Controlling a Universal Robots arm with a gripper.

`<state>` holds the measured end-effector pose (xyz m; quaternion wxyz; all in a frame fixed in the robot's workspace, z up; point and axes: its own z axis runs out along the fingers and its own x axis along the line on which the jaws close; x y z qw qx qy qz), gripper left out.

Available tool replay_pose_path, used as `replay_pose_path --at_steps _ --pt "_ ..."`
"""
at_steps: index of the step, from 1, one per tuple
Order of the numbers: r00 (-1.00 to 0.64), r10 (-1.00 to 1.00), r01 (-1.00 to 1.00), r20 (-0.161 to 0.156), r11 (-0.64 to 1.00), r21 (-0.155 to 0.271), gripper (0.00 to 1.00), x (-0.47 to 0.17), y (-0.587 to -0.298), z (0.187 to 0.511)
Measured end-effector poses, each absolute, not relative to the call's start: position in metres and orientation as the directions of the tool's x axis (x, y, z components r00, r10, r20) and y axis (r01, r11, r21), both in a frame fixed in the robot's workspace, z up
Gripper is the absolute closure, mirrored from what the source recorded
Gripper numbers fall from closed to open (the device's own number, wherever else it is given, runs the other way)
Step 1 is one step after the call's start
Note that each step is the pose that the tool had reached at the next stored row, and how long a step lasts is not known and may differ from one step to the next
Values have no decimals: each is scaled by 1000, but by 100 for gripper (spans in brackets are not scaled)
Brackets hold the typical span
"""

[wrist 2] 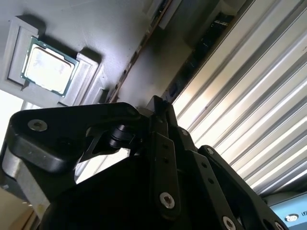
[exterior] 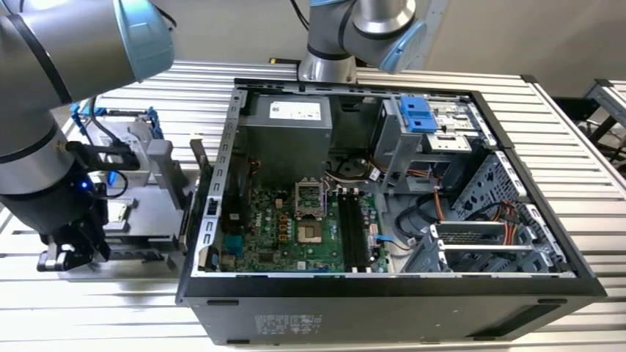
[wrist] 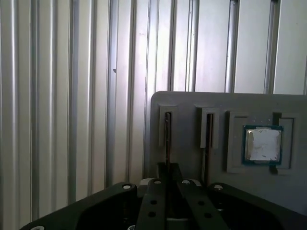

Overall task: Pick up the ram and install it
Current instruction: 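Pick up the ram and move it above insertion slot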

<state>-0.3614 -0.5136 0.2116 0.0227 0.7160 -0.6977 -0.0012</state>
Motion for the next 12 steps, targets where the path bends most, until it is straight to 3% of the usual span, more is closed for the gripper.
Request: replay_pose_path --at_steps 12 --pt "26 -999 -999 30 -25 34 100 -361 -514 222"
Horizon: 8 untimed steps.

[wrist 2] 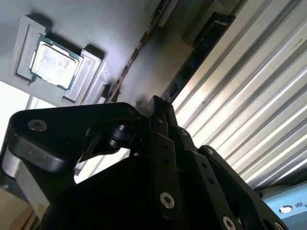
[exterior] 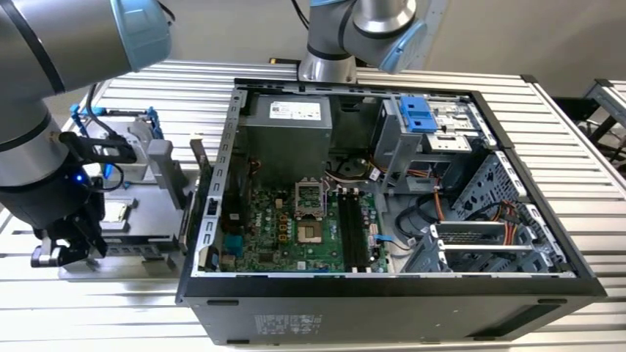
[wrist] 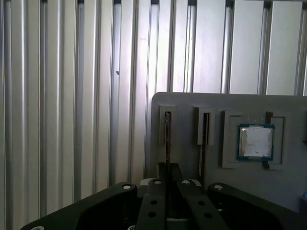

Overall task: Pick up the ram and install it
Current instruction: 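Pick up the ram and move it above insertion slot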

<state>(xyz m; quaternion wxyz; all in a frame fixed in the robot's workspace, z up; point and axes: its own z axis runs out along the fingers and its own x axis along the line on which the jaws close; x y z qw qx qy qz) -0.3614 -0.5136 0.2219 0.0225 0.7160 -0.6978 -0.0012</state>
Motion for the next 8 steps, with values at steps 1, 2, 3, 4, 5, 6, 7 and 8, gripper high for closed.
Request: replay_pose_path --at_steps 1,2,3,4,5,6,7,8 --pt "26 -999 -999 30 -25 34 100 -361 -514 222" --pt "26 -999 -999 30 -25 34 100 -361 -514 222" --pt "26 -999 -999 30 -25 34 100 -361 -514 222" --pt "26 -999 -999 30 -25 34 100 -361 -514 222" --pt "26 -999 -999 30 -25 34 100 -361 -514 222" --pt "26 -999 -999 30 -25 34 100 -361 -514 222" --pt "26 -999 -999 30 -25 34 100 -361 -514 222" --pt "26 -999 -999 30 -25 34 100 -361 -514 222"
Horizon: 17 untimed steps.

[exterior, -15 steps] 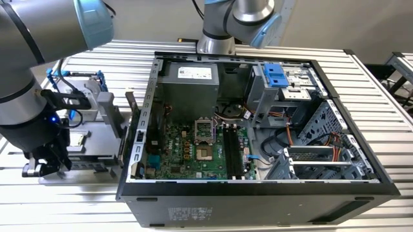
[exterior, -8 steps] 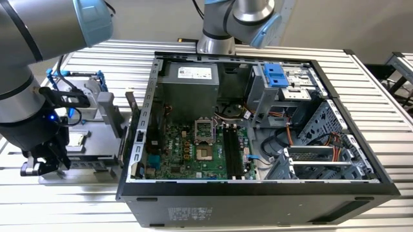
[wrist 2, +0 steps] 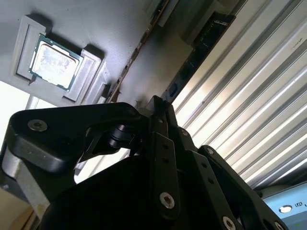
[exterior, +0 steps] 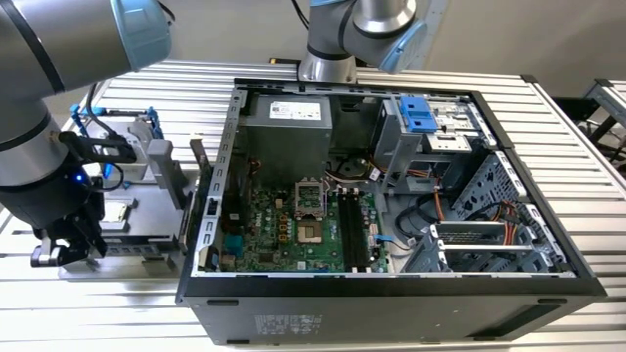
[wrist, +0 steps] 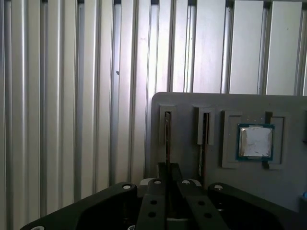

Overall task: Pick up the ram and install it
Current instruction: 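Pick up the ram and move it above insertion slot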

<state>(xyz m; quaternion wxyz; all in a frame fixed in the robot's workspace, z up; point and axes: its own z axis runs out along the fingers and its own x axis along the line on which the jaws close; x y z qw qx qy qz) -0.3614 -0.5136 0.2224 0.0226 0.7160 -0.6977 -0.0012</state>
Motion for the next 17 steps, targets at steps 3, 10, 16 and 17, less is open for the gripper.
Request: replay_pose_path --at_steps 3,10,16,17 --pt "26 -999 -999 30 -25 34 100 -361 -514 222" --pt "26 -999 -999 30 -25 34 100 -361 -514 228" --pt "26 -999 -999 30 -25 34 100 -361 -514 239" --pt "26 -999 -999 30 -25 34 100 -361 -514 241"
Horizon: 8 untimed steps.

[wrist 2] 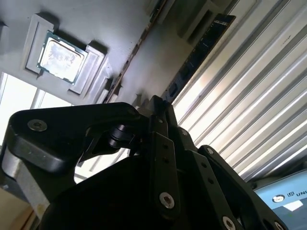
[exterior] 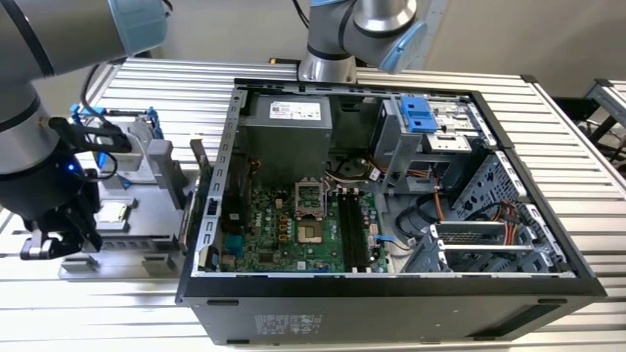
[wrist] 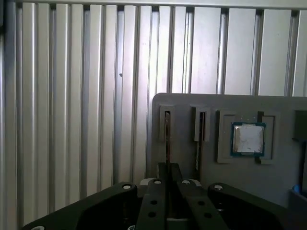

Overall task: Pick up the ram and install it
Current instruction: 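Pick up the ram and move it above insertion slot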

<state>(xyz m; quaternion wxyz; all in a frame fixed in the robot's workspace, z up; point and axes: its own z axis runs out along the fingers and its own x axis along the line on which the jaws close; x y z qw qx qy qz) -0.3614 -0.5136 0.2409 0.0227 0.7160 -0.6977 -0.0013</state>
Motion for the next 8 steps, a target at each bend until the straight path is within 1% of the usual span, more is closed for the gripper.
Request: replay_pose_path --at_steps 8 --pt "26 -999 -999 30 -25 34 100 -361 -514 255"
